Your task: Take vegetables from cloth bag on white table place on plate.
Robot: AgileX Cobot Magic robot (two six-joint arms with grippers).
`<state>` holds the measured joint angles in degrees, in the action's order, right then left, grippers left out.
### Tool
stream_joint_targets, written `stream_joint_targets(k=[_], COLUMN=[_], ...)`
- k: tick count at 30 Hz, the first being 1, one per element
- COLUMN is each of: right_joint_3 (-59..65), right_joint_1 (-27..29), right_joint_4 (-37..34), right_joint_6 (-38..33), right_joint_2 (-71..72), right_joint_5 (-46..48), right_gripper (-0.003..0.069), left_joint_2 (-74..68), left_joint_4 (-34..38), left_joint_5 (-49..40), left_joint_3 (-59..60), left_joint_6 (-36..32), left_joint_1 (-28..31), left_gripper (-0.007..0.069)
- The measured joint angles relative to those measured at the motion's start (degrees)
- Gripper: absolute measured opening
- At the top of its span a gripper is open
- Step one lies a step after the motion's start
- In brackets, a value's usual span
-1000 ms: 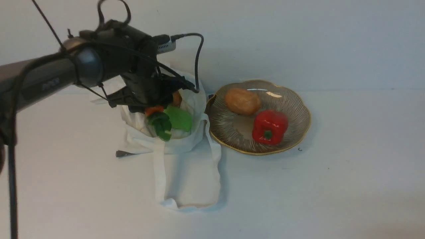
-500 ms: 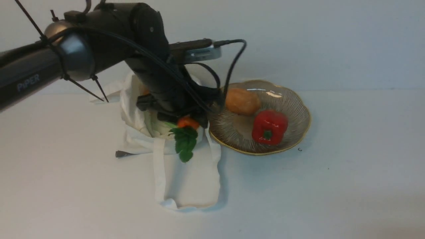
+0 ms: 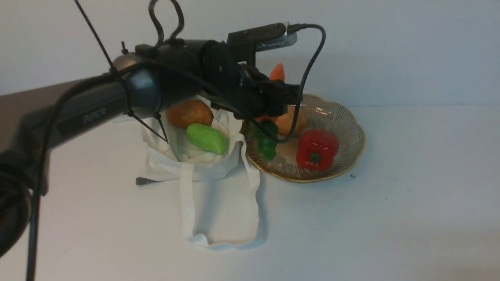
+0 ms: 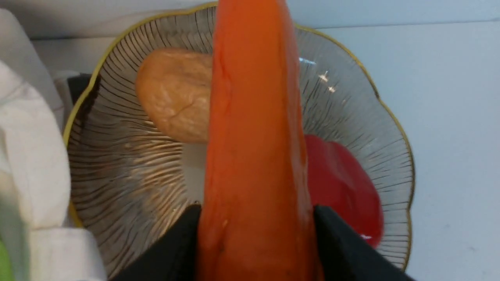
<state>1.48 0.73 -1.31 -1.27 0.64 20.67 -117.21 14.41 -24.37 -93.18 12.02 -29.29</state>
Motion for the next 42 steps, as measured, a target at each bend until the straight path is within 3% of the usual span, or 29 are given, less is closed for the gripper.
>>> stream_joint_targets(k=[9,16,20,24,27,35,42], right_joint_3=[0.00,0.00,0.00,0.00,0.00,0.00,0.00], right_joint_1=[0.00,0.00,0.00,0.00,0.00,0.00,0.00], right_joint_4=[0.00,0.00,0.00,0.00,0.00,0.00,0.00], right_joint_6=[0.00,0.00,0.00,0.00,0.00,0.00,0.10], right_joint_2=[0.00,0.00,0.00,0.00,0.00,0.00,0.00], right_joint_5=[0.00,0.00,0.00,0.00,0.00,0.00,0.00], right_gripper=[-0.0015,-0.0015,-0.0015,-0.0015,-0.0015,-0.0015,-0.0015], left_joint_2=[-3.78,-3.57,2.87,12.01,20.14,34.34,47.54], left_joint_4=[0.16,0.37,-1.38,-2.78,-4.83,-12.66,-18.02], left_joint_5=[2.86,1.51,-7.98,-21.77,-29.44,-36.35,-35.24], left_joint_3=[-0.01,0.00,0.05,0.05,0.05,2.13,19.15], left_joint_6=[-4.75,-5.51,-9.06,-15.27,-18.98,-17.55,-13.41], left_joint_1=[-0.42,-1.82,-1.89,-1.89,-1.89,-1.89,-1.89], left_gripper=[0.0457,0.0487,0.0367,0.0148,0.0025,-0.0005,-0.0005])
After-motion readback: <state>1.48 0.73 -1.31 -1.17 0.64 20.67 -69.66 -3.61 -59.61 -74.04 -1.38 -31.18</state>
